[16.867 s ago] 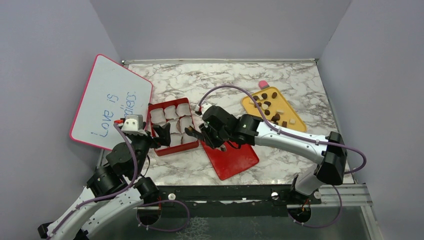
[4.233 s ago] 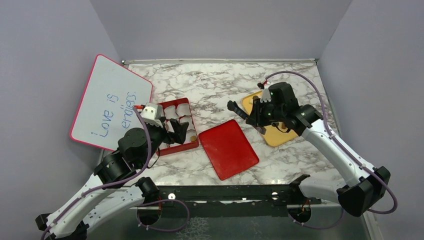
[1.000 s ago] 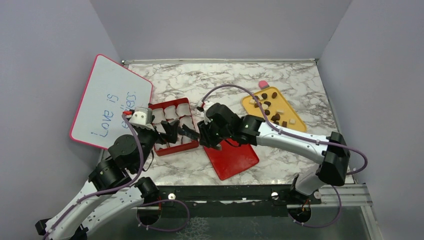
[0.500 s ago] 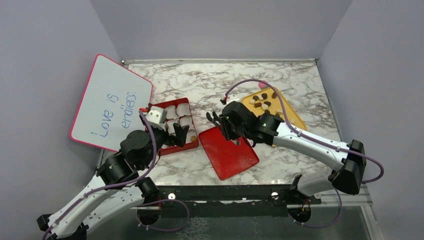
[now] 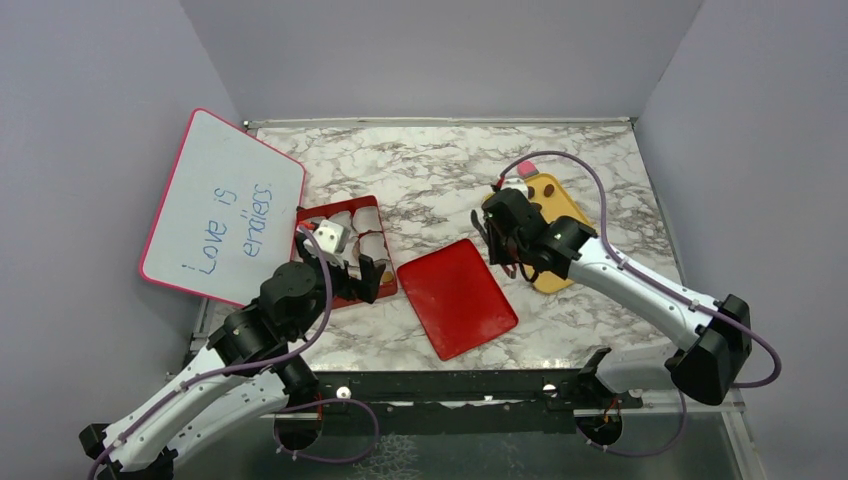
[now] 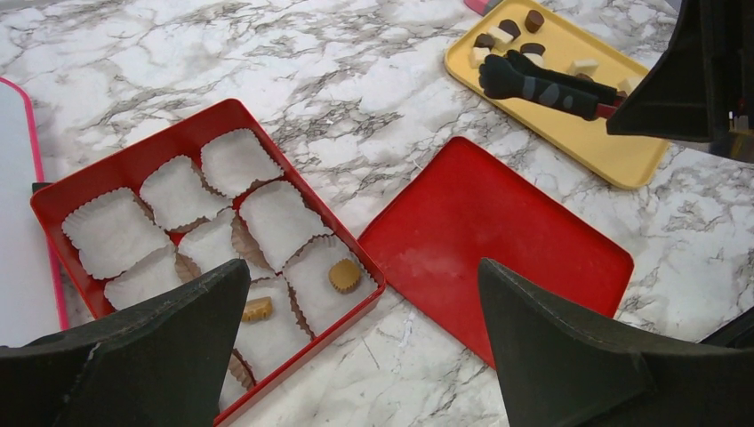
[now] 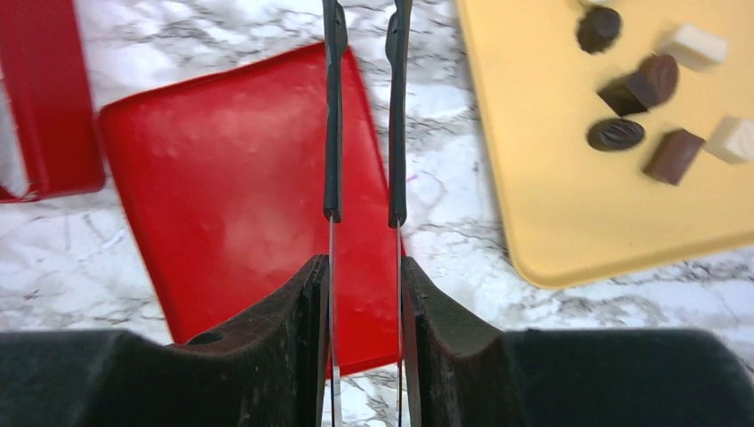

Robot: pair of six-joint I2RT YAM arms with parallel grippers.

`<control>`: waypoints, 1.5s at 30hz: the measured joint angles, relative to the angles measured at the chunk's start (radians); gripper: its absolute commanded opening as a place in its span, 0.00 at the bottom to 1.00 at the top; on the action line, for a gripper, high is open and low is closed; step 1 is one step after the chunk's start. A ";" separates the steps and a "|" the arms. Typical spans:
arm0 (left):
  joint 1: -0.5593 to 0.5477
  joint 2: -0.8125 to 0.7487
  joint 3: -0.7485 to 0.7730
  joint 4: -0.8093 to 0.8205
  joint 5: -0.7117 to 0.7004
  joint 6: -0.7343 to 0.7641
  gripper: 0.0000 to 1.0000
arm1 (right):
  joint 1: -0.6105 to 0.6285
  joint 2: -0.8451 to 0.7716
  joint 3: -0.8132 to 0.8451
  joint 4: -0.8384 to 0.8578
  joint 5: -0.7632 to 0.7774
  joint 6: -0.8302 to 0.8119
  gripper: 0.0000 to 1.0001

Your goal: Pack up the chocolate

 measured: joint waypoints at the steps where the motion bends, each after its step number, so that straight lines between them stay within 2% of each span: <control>1: 0.000 -0.010 -0.009 -0.001 0.000 0.000 0.99 | -0.023 -0.007 -0.011 -0.005 0.000 0.000 0.36; 19: 0.000 -0.075 -0.030 -0.001 -0.001 0.010 0.99 | -0.310 -0.024 -0.068 -0.143 0.064 0.008 0.38; 34: 0.000 -0.110 -0.031 -0.001 -0.005 0.009 0.99 | -0.474 -0.031 -0.090 -0.173 0.053 0.010 0.39; 45: 0.000 -0.142 -0.031 -0.002 -0.017 0.007 0.99 | -0.511 -0.031 -0.092 -0.181 -0.004 0.006 0.39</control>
